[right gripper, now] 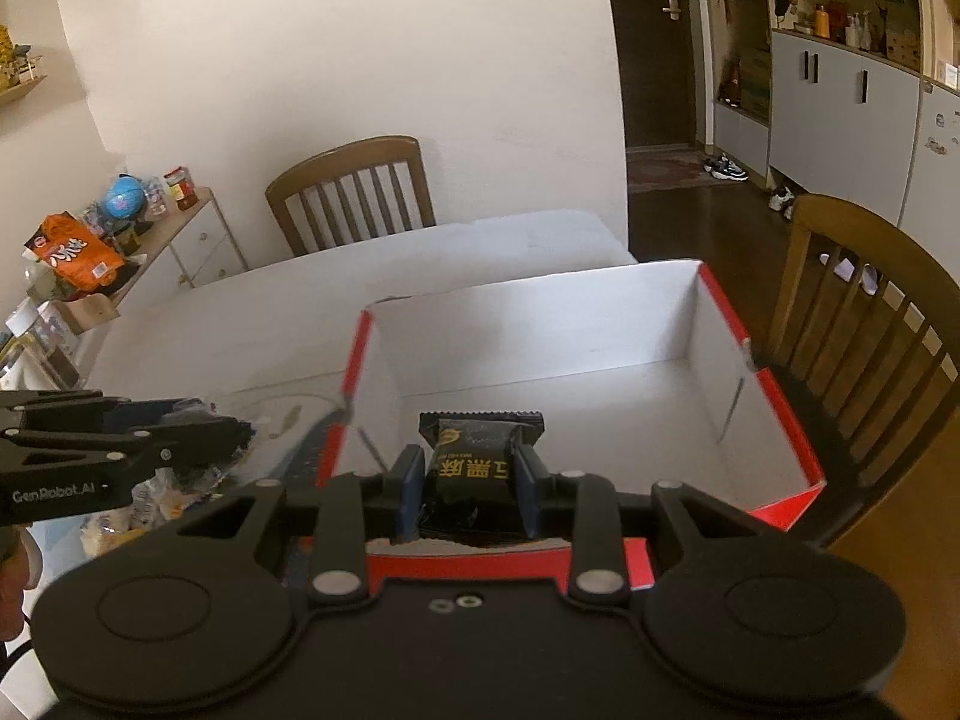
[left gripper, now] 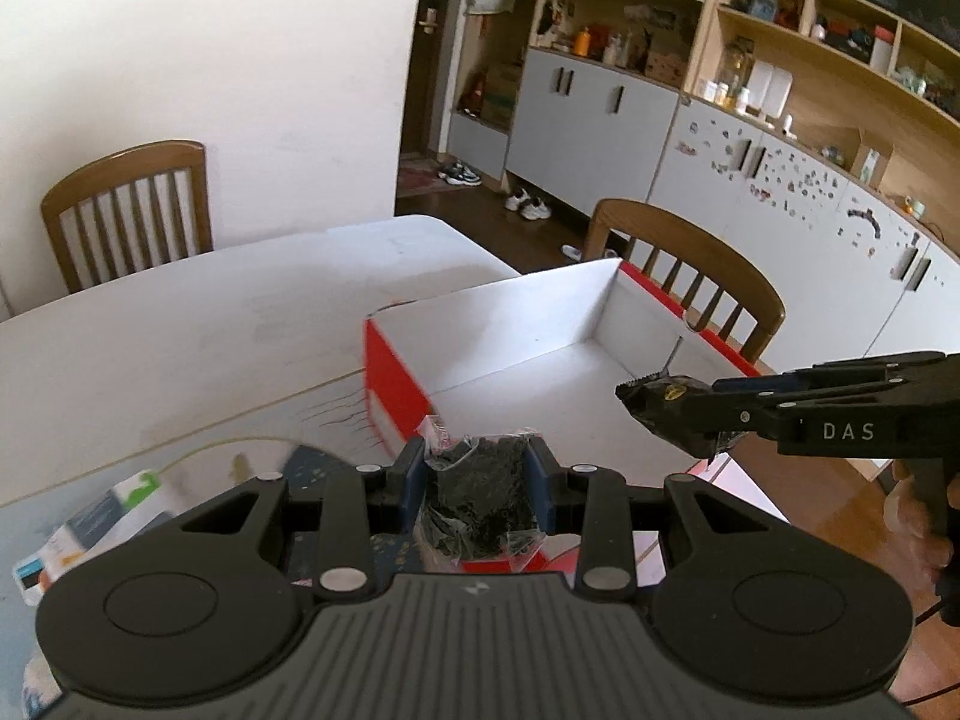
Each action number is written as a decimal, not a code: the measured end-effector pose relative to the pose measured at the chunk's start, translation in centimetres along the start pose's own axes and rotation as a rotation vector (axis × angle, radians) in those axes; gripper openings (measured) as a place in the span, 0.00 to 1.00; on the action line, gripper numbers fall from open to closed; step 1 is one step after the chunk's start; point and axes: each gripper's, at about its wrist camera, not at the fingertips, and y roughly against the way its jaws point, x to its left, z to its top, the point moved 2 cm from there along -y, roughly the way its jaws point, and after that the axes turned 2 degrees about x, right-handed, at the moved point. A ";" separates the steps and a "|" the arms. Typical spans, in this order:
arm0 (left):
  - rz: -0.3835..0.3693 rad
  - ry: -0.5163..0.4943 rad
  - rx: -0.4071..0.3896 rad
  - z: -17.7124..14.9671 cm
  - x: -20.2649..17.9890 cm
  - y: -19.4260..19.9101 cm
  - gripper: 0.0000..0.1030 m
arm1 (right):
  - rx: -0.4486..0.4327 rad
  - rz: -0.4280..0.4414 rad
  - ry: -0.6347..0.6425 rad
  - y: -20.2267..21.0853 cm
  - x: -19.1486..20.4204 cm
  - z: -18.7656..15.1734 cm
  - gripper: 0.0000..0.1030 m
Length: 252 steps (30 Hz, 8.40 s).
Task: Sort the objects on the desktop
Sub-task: 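Carry the seaweed bag and black snack packet with both grippers toward the red shoebox, then lower both held items into the shoebox and open both grippers, then withdraw both grippers from the shoebox back over the snack pile, then grasp the blueberry bread bag with the left gripper while the right grasps the silver foil bag, then carry the bread bag and silver foil bag with both grippers toward the shoebox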
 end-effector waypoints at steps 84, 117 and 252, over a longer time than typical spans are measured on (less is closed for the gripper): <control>-0.058 -0.198 0.381 4.7 -6.1 -18.6 0.65 | 0.292 -0.002 0.087 -10.2 -9.9 1.4 0.49; -0.107 -0.102 0.175 2.0 -3.7 -5.9 0.78 | 0.145 0.033 0.099 -3.9 -4.4 1.1 0.78; -0.026 0.041 0.098 -17.7 26.6 5.4 0.53 | 0.263 -0.020 0.057 -14.5 19.6 -7.1 0.48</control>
